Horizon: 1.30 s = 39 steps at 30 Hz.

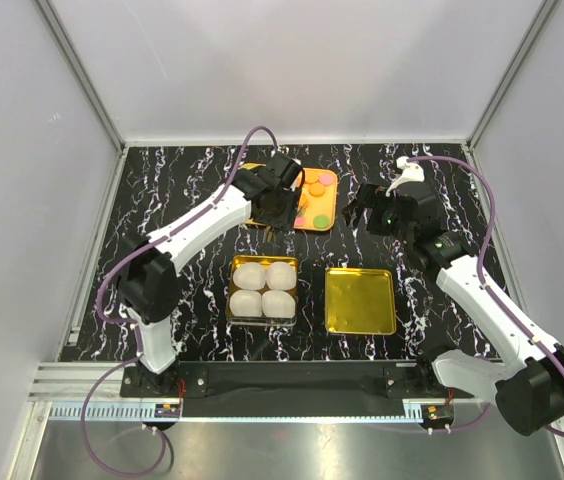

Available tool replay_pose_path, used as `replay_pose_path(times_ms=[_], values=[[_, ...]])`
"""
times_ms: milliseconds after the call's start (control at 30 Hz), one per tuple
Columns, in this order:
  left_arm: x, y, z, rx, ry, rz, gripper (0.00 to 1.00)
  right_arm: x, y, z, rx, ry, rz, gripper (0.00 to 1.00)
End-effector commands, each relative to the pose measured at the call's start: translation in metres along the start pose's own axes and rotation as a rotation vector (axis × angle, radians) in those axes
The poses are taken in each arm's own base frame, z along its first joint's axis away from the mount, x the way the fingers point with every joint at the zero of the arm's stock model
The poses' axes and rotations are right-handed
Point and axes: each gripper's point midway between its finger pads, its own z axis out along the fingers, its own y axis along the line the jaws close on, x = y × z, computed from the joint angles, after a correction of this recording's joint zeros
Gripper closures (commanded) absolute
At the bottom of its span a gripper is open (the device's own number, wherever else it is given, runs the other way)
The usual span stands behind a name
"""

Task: Pack the cookies

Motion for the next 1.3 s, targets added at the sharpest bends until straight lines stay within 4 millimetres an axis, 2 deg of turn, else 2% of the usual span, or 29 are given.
replay_pose_path(times_ms=[0, 100, 133, 467, 1267], values=[[-0.014, -0.011, 0.002, 0.025, -0.031, 0.005, 0.48, -0.007, -0.003, -0.002, 0.014, -0.025, -0.012, 0.0], [-0.015, -0.012, 0.005, 0.019, -0.027, 0.006, 0.48, -0.007, -0.004, -0.003, 0.016, -0.026, -0.011, 0.0], [-0.012, -0.012, 0.012, 0.014, -0.008, 0.015, 0.48, -0.007, -0.003, -0.003, 0.013, -0.026, -0.012, 0.0], [-0.008, -0.015, 0.02, 0.017, 0.007, 0.021, 0.48, -0.007, -0.003, -0.003, 0.013, -0.026, -0.01, 0.0], [0.002, -0.017, 0.025, 0.023, 0.043, 0.034, 0.49, -0.007, -0.003, -0.002, 0.014, -0.024, -0.01, 0.0]])
